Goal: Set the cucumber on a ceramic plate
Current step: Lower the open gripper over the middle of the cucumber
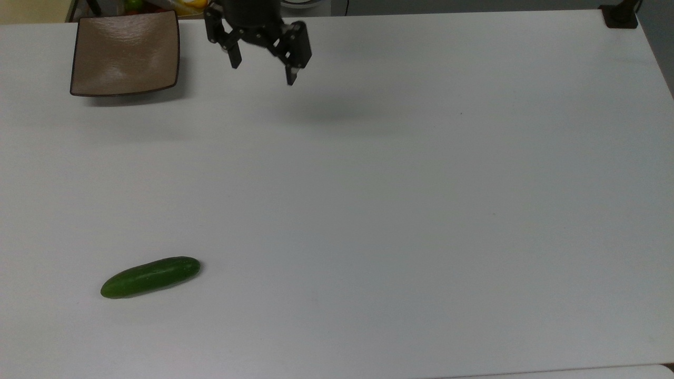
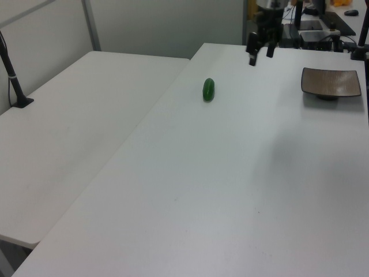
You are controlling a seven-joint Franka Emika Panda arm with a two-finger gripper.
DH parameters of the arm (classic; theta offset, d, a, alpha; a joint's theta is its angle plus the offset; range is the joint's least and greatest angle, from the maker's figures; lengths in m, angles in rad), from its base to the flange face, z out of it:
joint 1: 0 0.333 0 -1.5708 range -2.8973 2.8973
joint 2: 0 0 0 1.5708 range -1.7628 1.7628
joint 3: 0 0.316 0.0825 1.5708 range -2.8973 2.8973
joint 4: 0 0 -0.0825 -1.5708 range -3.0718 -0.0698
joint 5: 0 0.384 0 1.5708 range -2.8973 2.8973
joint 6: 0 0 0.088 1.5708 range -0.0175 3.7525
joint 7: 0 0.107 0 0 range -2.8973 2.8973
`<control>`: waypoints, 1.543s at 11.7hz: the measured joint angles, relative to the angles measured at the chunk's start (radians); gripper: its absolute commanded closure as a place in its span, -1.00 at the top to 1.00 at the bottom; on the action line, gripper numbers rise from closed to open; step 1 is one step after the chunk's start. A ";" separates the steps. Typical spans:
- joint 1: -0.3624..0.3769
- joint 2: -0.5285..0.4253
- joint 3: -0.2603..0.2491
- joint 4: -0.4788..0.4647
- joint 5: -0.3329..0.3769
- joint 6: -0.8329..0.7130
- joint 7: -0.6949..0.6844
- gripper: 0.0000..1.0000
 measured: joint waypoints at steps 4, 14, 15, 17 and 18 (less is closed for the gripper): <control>-0.009 0.227 -0.047 0.202 0.013 0.066 0.268 1.00; 0.044 0.591 -0.214 0.405 0.014 0.459 0.765 1.00; 0.052 0.617 -0.236 0.411 0.014 0.479 0.776 1.00; 0.087 0.667 -0.301 0.412 0.014 0.562 0.796 1.00; 0.102 0.691 -0.327 0.413 0.014 0.573 0.809 1.00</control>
